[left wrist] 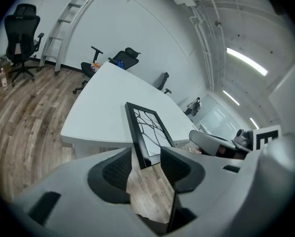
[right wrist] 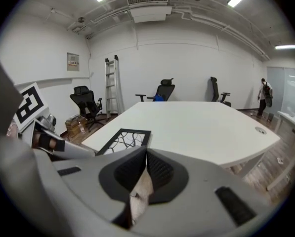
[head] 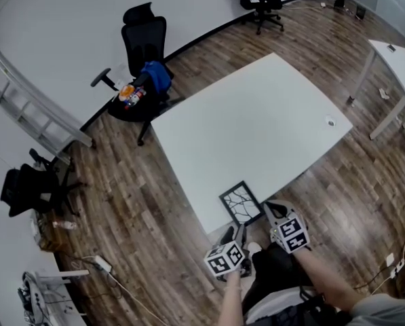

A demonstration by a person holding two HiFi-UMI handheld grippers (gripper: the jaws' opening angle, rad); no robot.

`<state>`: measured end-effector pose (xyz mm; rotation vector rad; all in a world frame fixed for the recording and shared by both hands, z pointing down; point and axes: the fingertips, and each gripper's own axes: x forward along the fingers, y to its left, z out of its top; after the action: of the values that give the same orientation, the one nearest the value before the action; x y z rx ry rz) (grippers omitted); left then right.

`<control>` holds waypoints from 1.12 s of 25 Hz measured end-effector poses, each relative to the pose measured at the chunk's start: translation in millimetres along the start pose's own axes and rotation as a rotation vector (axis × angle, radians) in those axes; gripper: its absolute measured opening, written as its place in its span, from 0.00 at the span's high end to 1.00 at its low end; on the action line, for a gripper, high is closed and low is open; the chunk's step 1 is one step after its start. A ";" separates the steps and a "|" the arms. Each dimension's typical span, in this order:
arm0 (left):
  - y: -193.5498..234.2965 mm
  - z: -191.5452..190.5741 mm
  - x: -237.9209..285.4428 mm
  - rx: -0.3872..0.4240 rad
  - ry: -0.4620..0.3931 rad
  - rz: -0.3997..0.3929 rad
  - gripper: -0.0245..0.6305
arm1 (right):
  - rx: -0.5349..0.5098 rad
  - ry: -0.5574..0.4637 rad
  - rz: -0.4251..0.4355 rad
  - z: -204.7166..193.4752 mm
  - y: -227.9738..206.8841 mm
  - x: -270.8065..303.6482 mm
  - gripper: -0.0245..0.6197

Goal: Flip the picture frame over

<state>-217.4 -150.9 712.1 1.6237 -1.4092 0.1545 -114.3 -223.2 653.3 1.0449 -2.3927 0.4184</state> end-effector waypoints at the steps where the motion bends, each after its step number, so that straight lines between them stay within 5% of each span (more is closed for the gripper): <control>1: 0.3 -1.3 1.9 -0.024 0.001 -0.001 0.70 | 0.004 0.008 0.009 -3.1 -2.4 -0.6 0.95; 15: 4.5 -0.7 26.5 -0.301 0.009 -0.110 0.71 | 0.022 0.113 0.093 -30.4 -18.7 17.2 0.90; 28: 2.8 4.8 25.2 -0.506 -0.045 -0.230 0.83 | 0.100 0.104 0.180 -24.1 -16.3 14.2 0.88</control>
<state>-213.6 -171.8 726.9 1.3513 -1.1625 -0.3496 -102.9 -231.4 682.5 0.8300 -2.4010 0.6459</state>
